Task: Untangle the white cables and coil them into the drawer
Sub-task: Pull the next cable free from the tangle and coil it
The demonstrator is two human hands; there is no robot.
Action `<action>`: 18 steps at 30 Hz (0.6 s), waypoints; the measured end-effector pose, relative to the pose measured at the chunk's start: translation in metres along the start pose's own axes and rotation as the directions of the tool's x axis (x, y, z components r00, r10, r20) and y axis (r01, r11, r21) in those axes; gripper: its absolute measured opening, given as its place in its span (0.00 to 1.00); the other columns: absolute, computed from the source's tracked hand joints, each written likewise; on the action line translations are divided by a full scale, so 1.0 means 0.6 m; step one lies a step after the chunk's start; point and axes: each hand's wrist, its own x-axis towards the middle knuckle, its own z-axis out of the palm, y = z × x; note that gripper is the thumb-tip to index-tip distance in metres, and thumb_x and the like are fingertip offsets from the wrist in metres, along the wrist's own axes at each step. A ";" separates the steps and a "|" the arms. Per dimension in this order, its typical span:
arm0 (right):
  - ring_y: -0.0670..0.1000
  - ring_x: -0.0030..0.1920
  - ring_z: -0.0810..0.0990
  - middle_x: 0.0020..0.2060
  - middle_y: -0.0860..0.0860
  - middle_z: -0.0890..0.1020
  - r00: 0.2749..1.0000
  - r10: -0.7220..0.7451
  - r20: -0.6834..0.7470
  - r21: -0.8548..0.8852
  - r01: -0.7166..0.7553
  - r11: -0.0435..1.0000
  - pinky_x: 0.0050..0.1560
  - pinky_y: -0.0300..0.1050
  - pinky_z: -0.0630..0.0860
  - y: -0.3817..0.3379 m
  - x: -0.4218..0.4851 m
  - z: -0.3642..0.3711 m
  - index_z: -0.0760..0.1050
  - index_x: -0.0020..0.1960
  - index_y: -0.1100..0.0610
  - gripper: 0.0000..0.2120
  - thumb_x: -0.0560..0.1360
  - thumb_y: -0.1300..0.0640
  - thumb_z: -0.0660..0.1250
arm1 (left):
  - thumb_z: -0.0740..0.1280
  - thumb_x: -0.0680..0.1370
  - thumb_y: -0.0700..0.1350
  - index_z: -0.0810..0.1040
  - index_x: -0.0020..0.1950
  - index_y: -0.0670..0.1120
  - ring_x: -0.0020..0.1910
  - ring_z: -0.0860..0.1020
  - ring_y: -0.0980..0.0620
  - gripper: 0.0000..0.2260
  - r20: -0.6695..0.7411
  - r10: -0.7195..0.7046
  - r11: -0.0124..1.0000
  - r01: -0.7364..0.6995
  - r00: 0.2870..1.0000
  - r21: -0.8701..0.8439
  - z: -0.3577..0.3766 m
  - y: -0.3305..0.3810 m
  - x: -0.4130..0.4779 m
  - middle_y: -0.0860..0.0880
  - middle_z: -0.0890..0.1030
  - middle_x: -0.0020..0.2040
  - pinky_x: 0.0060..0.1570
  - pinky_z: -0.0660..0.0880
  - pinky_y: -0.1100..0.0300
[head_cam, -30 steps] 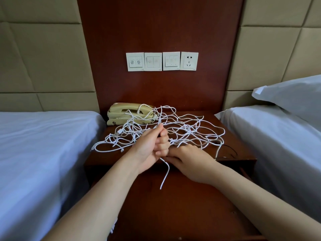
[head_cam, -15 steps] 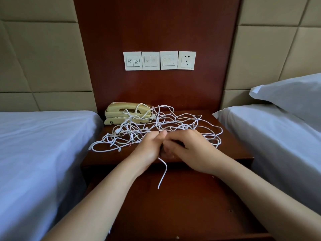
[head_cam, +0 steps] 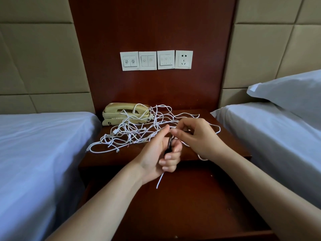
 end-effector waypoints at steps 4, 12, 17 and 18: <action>0.42 0.26 0.64 0.24 0.48 0.69 0.995 0.071 0.065 -0.009 -0.071 0.997 0.29 0.36 0.60 0.020 -0.001 0.004 0.74 0.34 0.59 0.14 0.76 0.54 0.66 | 0.55 0.76 0.53 0.68 0.28 0.46 0.16 0.57 0.60 0.18 0.027 0.050 0.998 -0.048 0.998 -0.046 0.004 0.006 -0.008 0.54 0.61 0.20 0.18 0.56 0.68; 0.49 0.36 0.78 0.34 0.51 0.81 0.940 0.069 0.336 -0.197 -0.001 0.980 0.43 0.49 0.74 0.016 -0.031 0.036 0.79 0.41 0.54 0.10 0.78 0.55 0.63 | 0.51 0.82 0.48 0.63 0.34 0.46 0.18 0.62 0.59 0.17 -0.185 0.148 0.953 -0.190 0.971 -0.236 -0.013 0.020 -0.007 0.53 0.64 0.23 0.19 0.61 0.68; 0.57 0.46 0.78 0.43 0.52 0.80 0.937 0.033 0.348 -0.448 0.135 0.884 0.43 0.51 0.74 -0.016 -0.048 0.051 0.76 0.46 0.51 0.10 0.80 0.50 0.58 | 0.51 0.83 0.47 0.64 0.35 0.46 0.20 0.64 0.57 0.17 -0.293 0.203 0.939 -0.270 0.934 -0.211 -0.022 0.018 -0.001 0.52 0.65 0.25 0.20 0.63 0.66; 0.57 0.45 0.78 0.42 0.52 0.80 0.935 0.023 0.353 -0.460 0.152 0.875 0.43 0.51 0.74 -0.021 -0.048 0.049 0.76 0.45 0.52 0.10 0.80 0.50 0.58 | 0.51 0.83 0.47 0.64 0.35 0.45 0.21 0.64 0.56 0.17 -0.315 0.218 0.937 -0.288 0.924 -0.196 -0.025 0.018 0.001 0.51 0.66 0.25 0.21 0.64 0.66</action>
